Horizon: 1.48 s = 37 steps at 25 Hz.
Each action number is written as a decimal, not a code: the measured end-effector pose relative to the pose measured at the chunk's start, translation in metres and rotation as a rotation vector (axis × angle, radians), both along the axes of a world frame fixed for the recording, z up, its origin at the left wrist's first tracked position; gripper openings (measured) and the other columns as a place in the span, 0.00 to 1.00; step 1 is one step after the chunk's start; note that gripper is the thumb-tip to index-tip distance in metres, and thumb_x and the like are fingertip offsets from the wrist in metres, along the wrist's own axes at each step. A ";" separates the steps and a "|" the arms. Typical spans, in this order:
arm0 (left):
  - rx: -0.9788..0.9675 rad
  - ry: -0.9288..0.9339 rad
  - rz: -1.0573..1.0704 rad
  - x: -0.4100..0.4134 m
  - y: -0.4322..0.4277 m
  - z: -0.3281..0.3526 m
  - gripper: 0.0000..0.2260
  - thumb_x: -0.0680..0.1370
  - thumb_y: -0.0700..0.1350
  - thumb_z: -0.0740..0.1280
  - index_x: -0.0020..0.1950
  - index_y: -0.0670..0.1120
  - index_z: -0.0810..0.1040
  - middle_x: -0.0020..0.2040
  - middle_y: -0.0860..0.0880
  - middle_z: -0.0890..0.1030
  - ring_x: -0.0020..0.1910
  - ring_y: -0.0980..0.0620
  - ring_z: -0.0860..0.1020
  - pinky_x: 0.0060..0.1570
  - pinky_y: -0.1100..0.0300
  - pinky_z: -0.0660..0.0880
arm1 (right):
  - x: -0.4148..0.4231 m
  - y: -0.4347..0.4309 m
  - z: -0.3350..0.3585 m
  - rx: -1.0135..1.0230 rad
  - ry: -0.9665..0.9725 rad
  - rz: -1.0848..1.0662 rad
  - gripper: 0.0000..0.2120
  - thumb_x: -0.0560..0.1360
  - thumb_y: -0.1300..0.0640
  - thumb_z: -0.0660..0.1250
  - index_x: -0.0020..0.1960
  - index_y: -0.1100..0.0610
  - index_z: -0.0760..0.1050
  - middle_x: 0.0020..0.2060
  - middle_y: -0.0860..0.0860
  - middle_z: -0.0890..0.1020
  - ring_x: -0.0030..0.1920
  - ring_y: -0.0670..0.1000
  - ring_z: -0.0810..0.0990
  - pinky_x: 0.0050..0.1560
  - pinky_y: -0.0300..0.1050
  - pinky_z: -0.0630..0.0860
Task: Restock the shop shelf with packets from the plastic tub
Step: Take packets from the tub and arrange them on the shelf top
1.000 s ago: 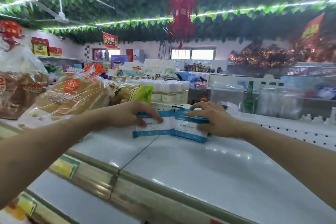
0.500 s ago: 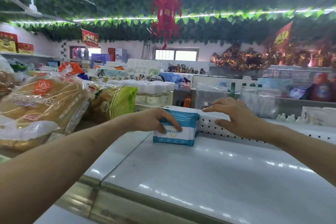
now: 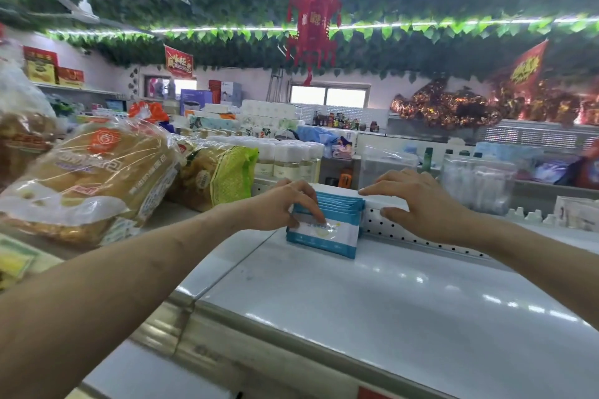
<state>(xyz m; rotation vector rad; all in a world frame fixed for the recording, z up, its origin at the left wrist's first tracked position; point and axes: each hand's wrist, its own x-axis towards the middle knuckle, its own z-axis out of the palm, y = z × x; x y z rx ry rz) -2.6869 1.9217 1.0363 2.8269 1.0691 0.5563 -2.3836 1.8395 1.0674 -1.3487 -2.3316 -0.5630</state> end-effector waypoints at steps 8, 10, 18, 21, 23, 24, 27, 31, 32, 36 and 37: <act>0.007 -0.101 0.274 -0.132 -0.075 0.017 0.14 0.79 0.43 0.71 0.64 0.54 0.83 0.56 0.55 0.76 0.55 0.56 0.76 0.59 0.57 0.74 | -0.134 0.018 0.010 -0.112 -0.002 0.296 0.19 0.77 0.47 0.65 0.68 0.40 0.76 0.62 0.44 0.80 0.63 0.48 0.75 0.67 0.58 0.71; 0.035 -0.098 0.407 -0.177 -0.113 0.022 0.14 0.79 0.45 0.70 0.64 0.55 0.82 0.54 0.55 0.80 0.52 0.56 0.78 0.55 0.57 0.76 | -0.188 0.017 0.007 -0.136 0.009 0.412 0.21 0.75 0.44 0.61 0.66 0.42 0.78 0.58 0.44 0.81 0.61 0.48 0.77 0.65 0.54 0.73; -0.012 -0.133 0.917 -0.320 -0.302 0.011 0.12 0.82 0.51 0.68 0.65 0.55 0.81 0.53 0.58 0.82 0.49 0.62 0.81 0.49 0.63 0.78 | -0.405 -0.045 -0.031 -0.142 0.033 0.803 0.12 0.78 0.41 0.59 0.55 0.46 0.74 0.45 0.46 0.82 0.43 0.51 0.80 0.44 0.54 0.80; -0.088 -0.129 1.083 -0.350 -0.362 -0.026 0.13 0.81 0.51 0.69 0.66 0.56 0.80 0.53 0.56 0.83 0.50 0.58 0.81 0.53 0.58 0.79 | -0.461 -0.077 -0.065 -0.244 -0.129 0.940 0.12 0.80 0.43 0.64 0.61 0.45 0.72 0.50 0.44 0.81 0.46 0.50 0.80 0.48 0.53 0.79; -0.173 -0.098 1.160 -0.363 -0.397 -0.064 0.14 0.80 0.51 0.69 0.67 0.55 0.80 0.53 0.56 0.83 0.50 0.57 0.81 0.55 0.56 0.78 | -0.489 -0.104 -0.096 -0.362 -0.247 0.995 0.18 0.80 0.44 0.65 0.68 0.47 0.70 0.54 0.45 0.80 0.50 0.50 0.80 0.51 0.50 0.77; -0.220 -0.087 1.195 -0.366 -0.411 -0.084 0.15 0.80 0.52 0.69 0.67 0.54 0.80 0.53 0.56 0.83 0.50 0.56 0.81 0.55 0.55 0.78 | -0.500 -0.115 -0.113 -0.404 -0.288 1.006 0.19 0.81 0.44 0.65 0.69 0.49 0.70 0.56 0.47 0.80 0.52 0.51 0.79 0.51 0.49 0.76; -0.325 -0.089 1.262 -0.371 -0.450 -0.145 0.21 0.75 0.58 0.67 0.67 0.55 0.79 0.55 0.55 0.83 0.51 0.55 0.81 0.57 0.53 0.78 | -0.525 -0.140 -0.176 -0.492 -0.370 1.025 0.19 0.80 0.45 0.66 0.67 0.52 0.70 0.59 0.51 0.80 0.58 0.55 0.79 0.53 0.48 0.73; -0.507 -0.114 1.266 -0.362 -0.495 -0.232 0.17 0.78 0.49 0.71 0.67 0.52 0.79 0.57 0.51 0.82 0.50 0.52 0.81 0.56 0.57 0.78 | -0.524 -0.168 -0.266 -0.666 -0.493 1.084 0.20 0.79 0.43 0.66 0.67 0.50 0.70 0.58 0.49 0.79 0.56 0.52 0.79 0.55 0.50 0.76; -0.554 -0.118 1.253 -0.356 -0.507 -0.254 0.17 0.78 0.49 0.71 0.66 0.52 0.79 0.57 0.52 0.82 0.51 0.52 0.82 0.55 0.58 0.78 | -0.519 -0.176 -0.287 -0.730 -0.533 1.105 0.20 0.79 0.43 0.66 0.67 0.50 0.71 0.59 0.48 0.78 0.54 0.50 0.78 0.55 0.49 0.75; -0.717 -0.123 1.202 -0.339 -0.550 -0.331 0.15 0.79 0.44 0.70 0.66 0.50 0.80 0.60 0.51 0.79 0.56 0.53 0.80 0.59 0.57 0.77 | -0.492 -0.199 -0.366 -0.822 -0.643 1.165 0.17 0.79 0.45 0.67 0.65 0.48 0.73 0.61 0.48 0.75 0.58 0.50 0.76 0.60 0.50 0.73; -0.737 -0.101 1.193 -0.335 -0.560 -0.346 0.14 0.80 0.44 0.69 0.66 0.51 0.80 0.62 0.52 0.78 0.59 0.54 0.78 0.62 0.56 0.75 | -0.485 -0.201 -0.382 -0.793 -0.639 1.165 0.16 0.78 0.46 0.67 0.64 0.48 0.73 0.62 0.48 0.73 0.61 0.51 0.74 0.63 0.51 0.72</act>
